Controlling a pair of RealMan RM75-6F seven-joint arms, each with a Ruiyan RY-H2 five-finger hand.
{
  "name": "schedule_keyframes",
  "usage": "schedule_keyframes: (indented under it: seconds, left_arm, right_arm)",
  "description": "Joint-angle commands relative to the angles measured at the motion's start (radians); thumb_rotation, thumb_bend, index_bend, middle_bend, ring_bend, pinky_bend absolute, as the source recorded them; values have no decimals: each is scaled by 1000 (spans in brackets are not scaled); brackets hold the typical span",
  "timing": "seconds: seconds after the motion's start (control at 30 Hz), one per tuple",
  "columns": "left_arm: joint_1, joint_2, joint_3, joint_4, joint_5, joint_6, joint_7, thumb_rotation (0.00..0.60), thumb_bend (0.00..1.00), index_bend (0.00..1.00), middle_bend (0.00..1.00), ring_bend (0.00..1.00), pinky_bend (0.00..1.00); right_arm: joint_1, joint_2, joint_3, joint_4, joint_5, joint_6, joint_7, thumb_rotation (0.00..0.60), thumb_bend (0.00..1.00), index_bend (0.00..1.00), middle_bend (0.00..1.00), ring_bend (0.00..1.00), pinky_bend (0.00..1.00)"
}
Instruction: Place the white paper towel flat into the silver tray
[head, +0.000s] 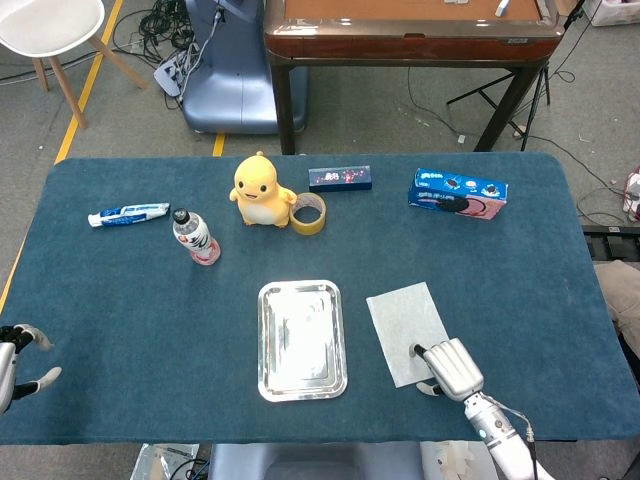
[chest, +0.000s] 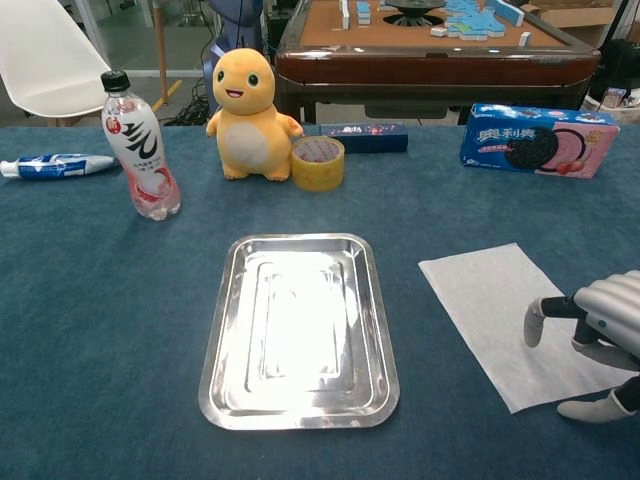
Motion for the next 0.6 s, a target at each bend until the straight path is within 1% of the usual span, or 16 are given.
schedule_keyframes:
  seconds: [0.03, 0.23, 0.6]
  left_arm:
    - [0, 0, 0, -1, 0, -1, 1, 600, 72, 552, 482, 378, 683]
    - [0, 1, 1, -2, 0, -3, 1, 600, 72, 552, 482, 378, 683]
    - [0, 1, 1, -3, -1, -5, 2, 600, 72, 552, 482, 378, 683]
  right_arm:
    - [0, -2, -3, 4, 0, 1, 8, 600, 192, 439, 1000, 1000, 1000]
    - [-1, -5, -5, 10, 2, 6, 22, 600, 291, 469, 1000, 1000, 1000]
    - [3, -7, -2, 5, 17, -2, 39, 600, 385, 528, 1000, 1000, 1000]
